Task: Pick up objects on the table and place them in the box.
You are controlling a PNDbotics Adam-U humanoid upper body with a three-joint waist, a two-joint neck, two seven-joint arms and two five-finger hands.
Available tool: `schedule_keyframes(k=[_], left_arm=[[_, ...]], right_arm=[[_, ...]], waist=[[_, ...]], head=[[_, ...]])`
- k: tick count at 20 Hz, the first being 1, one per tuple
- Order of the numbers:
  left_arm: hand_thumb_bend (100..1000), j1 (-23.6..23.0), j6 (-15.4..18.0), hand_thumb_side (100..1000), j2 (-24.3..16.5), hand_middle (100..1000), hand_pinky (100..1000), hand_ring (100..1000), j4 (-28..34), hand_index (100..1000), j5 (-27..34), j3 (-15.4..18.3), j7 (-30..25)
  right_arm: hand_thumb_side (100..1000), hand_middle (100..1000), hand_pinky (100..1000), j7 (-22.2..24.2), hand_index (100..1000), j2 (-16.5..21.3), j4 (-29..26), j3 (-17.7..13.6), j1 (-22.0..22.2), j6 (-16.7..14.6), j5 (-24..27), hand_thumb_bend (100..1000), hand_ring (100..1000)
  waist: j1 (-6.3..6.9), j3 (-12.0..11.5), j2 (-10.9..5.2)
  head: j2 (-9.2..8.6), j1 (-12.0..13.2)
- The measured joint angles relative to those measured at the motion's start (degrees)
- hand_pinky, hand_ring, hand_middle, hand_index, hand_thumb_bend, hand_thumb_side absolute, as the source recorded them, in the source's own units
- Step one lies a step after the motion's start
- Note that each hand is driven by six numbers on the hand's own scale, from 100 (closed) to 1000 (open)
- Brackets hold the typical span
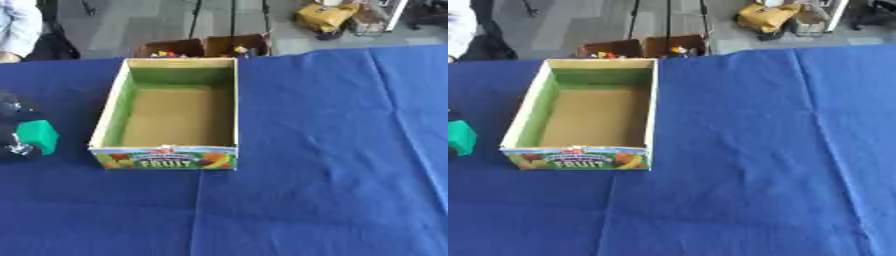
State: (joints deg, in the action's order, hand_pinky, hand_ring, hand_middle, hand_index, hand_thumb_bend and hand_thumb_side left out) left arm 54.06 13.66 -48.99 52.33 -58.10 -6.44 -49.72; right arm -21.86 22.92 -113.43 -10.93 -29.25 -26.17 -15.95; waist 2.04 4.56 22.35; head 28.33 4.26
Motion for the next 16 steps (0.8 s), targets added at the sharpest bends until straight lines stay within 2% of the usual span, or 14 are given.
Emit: schedule_keyframes(k=[3,9,16], left_arm=[[455,0.00,-0.01,563,0.02,1000,938,1000,-0.54,1000,-0.24,-0.01,-0.01],[391,0.00,-0.25,543,0.25,990,845,897,-1.27,1000,0.18,0.03,-0.25],[399,0.01,-0.64,553,0.50,945,813,856,-1.32,1000,2.86,0.75,-0.65]], right_arm=[[783,486,693,0.13,696,0.00,0.00,-0.01,0.00,0.02,0.02,100,698],[784,485,695,0.16,695,0.01,0.00,-0.18,0.00,0.03,0.03,100,699],[784,483,696,0.16,693,0.01,0.00,-0.37,0.00,0.03,0.03,100,700]], waist=[[0.14,0.02,0.26],[0.21,0.29,0.73],[0.19,0.43,1.02]], head=[[-0.17,0.12],[-0.23,0.38],[-0.58,0.57]])
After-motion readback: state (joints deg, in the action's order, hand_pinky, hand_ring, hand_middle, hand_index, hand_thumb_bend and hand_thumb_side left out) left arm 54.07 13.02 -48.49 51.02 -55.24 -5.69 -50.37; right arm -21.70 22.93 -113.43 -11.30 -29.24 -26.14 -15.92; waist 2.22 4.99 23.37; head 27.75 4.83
